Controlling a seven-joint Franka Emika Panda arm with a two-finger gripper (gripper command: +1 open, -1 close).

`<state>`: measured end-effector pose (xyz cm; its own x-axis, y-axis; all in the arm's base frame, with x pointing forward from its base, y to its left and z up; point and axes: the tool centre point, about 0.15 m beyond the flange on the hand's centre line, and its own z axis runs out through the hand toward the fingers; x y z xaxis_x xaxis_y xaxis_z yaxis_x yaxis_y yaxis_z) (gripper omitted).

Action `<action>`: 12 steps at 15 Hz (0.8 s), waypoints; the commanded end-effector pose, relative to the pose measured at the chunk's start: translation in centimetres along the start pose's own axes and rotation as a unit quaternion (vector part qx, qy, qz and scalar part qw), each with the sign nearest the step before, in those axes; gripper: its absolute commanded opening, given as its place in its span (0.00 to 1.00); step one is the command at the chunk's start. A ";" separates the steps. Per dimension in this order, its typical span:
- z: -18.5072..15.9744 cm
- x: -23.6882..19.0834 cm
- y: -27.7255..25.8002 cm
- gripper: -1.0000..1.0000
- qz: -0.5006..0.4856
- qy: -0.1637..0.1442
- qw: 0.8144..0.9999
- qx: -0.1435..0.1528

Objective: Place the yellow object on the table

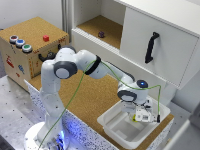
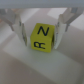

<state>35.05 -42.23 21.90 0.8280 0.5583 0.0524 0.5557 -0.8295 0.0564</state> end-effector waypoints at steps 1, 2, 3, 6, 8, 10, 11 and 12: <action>-3.4 1.5 1.7 0.00 0.068 0.012 0.997 -0.019; -5.3 1.8 2.2 0.00 0.093 0.031 0.995 -0.017; -7.3 2.2 2.4 0.00 0.110 0.047 0.992 -0.025; -12.5 4.1 1.3 0.00 0.125 0.085 0.988 -0.032; -14.1 5.4 -0.6 0.00 0.114 0.095 0.989 -0.023; -14.9 6.8 -2.4 0.00 0.114 0.105 0.988 -0.008; -15.2 7.7 -3.6 0.00 0.111 0.107 0.988 -0.011; -15.1 8.7 -4.6 0.00 0.118 0.109 0.987 -0.008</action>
<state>38.25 -38.61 34.27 0.8996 0.3738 0.2259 0.3697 -0.9271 0.0617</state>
